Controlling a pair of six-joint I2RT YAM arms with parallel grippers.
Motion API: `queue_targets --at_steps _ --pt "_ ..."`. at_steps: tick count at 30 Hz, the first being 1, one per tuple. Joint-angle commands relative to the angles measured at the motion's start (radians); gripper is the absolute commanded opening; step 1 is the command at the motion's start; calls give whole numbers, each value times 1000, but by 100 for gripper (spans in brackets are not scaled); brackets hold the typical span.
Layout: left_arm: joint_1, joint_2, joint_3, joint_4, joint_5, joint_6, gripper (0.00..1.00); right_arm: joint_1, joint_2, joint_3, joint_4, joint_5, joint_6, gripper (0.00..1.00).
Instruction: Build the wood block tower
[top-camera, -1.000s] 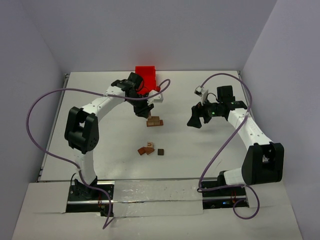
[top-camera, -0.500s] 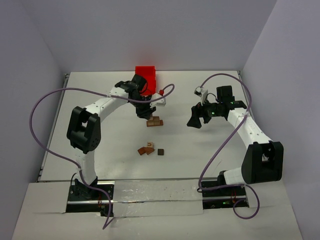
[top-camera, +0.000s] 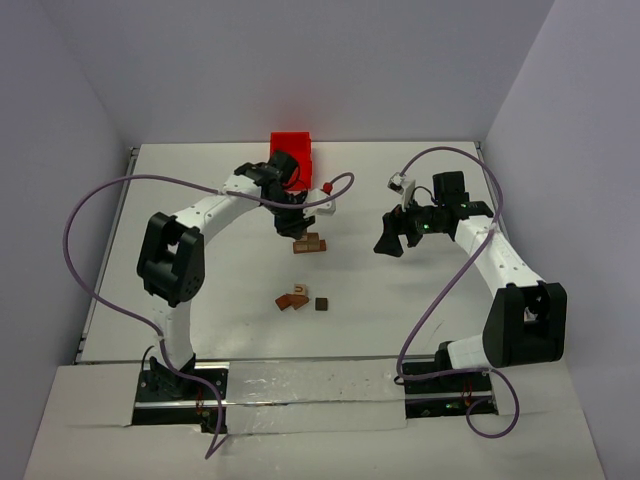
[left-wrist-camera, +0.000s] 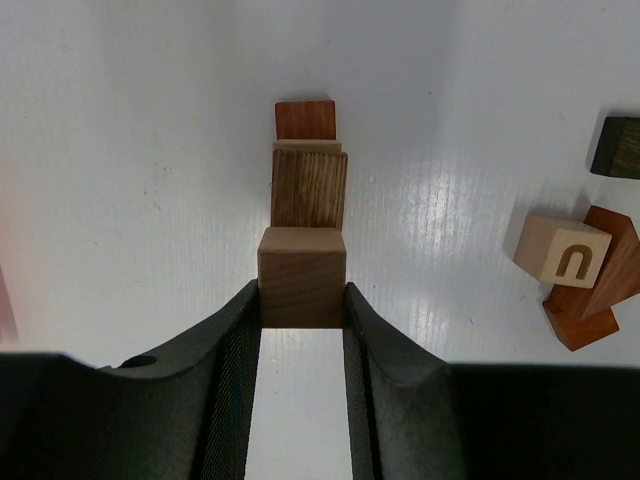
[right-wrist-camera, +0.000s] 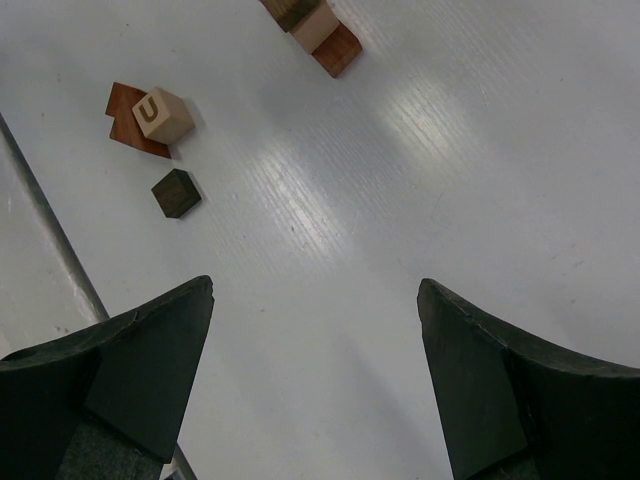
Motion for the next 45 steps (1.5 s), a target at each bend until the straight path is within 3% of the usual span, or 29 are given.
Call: queue_targets --at_steps 1,19,29,30,34,41,45 --pt "-10 6 43 -3 8 14 38 -9 4 23 5 -24 -10 90" --pt "-12 20 50 -8 -2 12 42 -9 12 29 -4 -31 -17 90" --pt "-12 8 47 1 0 5 61 -6 12 29 -6 -35 -19 90" --pt "-12 4 50 3 3 2 71 -6 12 28 -6 -34 -19 90" --pt "-8 -10 81 -13 24 -5 83 -2 7 24 -3 -32 -25 90" --pt "27 -101 146 -52 111 -37 86 66 -44 0 11 13 -49 90" --pt "99 -240 78 15 238 -108 86 225 -94 -36 41 92 -56 89"
